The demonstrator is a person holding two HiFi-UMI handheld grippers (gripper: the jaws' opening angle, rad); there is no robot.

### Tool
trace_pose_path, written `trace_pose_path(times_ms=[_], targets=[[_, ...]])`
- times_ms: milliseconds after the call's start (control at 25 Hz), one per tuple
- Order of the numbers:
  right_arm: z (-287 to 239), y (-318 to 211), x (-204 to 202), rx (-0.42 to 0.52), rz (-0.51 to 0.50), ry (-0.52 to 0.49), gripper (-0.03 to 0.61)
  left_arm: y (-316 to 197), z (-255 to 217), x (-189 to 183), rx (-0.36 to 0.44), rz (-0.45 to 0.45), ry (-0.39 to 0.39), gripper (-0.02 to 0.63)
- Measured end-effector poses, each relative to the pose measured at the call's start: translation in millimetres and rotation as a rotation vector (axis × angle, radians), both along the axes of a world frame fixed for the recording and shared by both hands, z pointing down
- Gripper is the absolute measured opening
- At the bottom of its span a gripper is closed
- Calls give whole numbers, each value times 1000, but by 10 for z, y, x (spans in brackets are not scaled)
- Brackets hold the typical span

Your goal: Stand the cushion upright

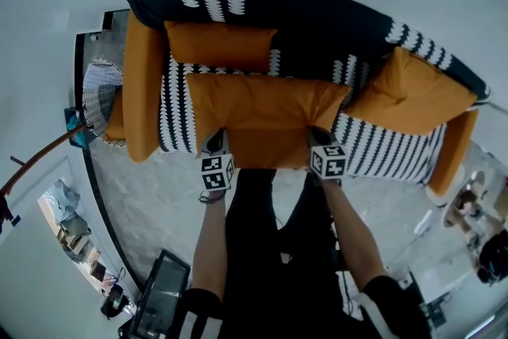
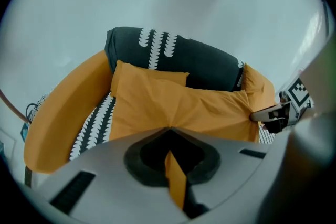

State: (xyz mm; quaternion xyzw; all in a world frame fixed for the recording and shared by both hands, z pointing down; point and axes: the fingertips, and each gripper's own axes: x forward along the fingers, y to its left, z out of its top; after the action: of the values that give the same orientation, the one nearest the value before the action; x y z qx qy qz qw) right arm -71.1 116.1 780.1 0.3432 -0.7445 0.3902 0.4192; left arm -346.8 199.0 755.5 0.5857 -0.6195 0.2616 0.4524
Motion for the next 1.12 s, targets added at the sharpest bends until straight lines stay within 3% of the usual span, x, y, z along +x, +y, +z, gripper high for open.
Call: trace_pose_path(times_ms=[280, 560, 800, 1120], targets=[[-434, -556, 85, 137, 30, -41, -2, -509, -327, 109, 120, 35, -21, 2], [-785, -1362, 286, 275, 102, -65, -3, -1337, -641, 306, 249, 90, -37, 0], [-1009, -1717, 498, 361, 154, -64, -2, -1979, -923, 451, 387, 132, -55, 0], [-776, -1863, 485, 353, 171, -61, -2, -2302, -543, 418, 353, 130, -63, 1]])
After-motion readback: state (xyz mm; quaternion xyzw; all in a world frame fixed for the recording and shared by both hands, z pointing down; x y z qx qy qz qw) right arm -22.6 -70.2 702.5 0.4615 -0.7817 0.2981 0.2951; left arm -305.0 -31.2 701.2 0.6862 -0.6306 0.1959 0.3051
